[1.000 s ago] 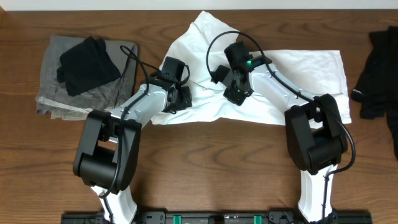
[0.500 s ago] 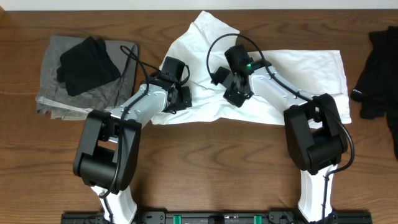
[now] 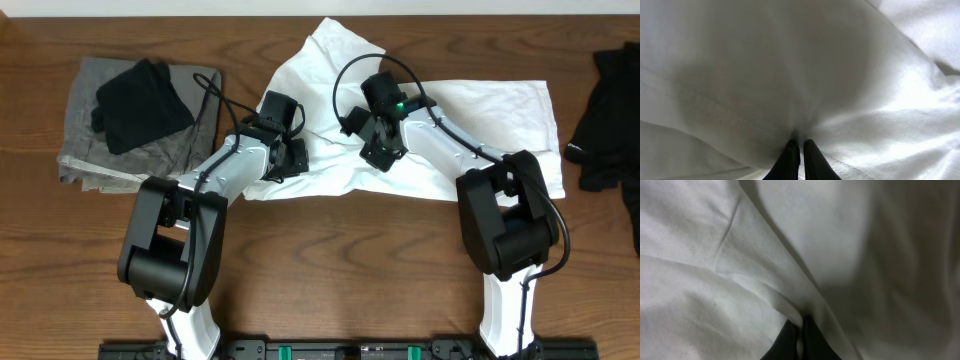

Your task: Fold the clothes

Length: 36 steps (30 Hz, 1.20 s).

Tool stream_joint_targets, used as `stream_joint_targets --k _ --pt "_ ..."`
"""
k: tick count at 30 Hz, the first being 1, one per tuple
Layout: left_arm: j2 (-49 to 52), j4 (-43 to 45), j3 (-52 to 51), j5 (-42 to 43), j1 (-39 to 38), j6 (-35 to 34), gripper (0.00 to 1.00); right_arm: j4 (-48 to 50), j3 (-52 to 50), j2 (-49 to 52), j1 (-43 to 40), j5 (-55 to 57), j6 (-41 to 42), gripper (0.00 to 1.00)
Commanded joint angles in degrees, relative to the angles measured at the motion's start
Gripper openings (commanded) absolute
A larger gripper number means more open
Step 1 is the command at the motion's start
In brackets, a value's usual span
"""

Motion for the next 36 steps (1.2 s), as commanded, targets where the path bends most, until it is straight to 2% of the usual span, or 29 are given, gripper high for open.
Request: stream_joint_targets --k 1,6,8,11,22,28,36 --pt "1.11 -0.17 -1.25 -1.01 0.09 0.74 0.09 0.15 1.27 0.11 -0.55 2.71 0.57 0.04" --pt "1.11 -0.17 -1.25 -1.01 0.09 0.74 0.09 0.83 1.33 0.11 -0.55 3.56 0.81 0.01" --pt "1.11 -0.17 -1.25 -1.01 0.09 0.72 0.14 0.74 1.75 0.11 -0.55 3.56 0.81 0.01" --pt "1.11 -0.17 -1.25 -1.01 0.11 0.74 0.15 0.63 2.36 0.0 -0.55 3.56 0.81 0.01" --pt "1.11 -0.17 -1.25 -1.03 0.09 0.74 0.15 0.74 2.93 0.0 -0.55 3.56 0.76 0.04" --pt "1.11 -0.17 -1.25 -1.01 0.09 0.74 0.15 0.79 2.93 0.0 -0.55 3.74 0.76 0.13" --pt "1.11 -0.17 -1.25 -1.01 0.09 0.74 0.15 1.29 2.93 0.0 -1.09 3.76 0.74 0.11"
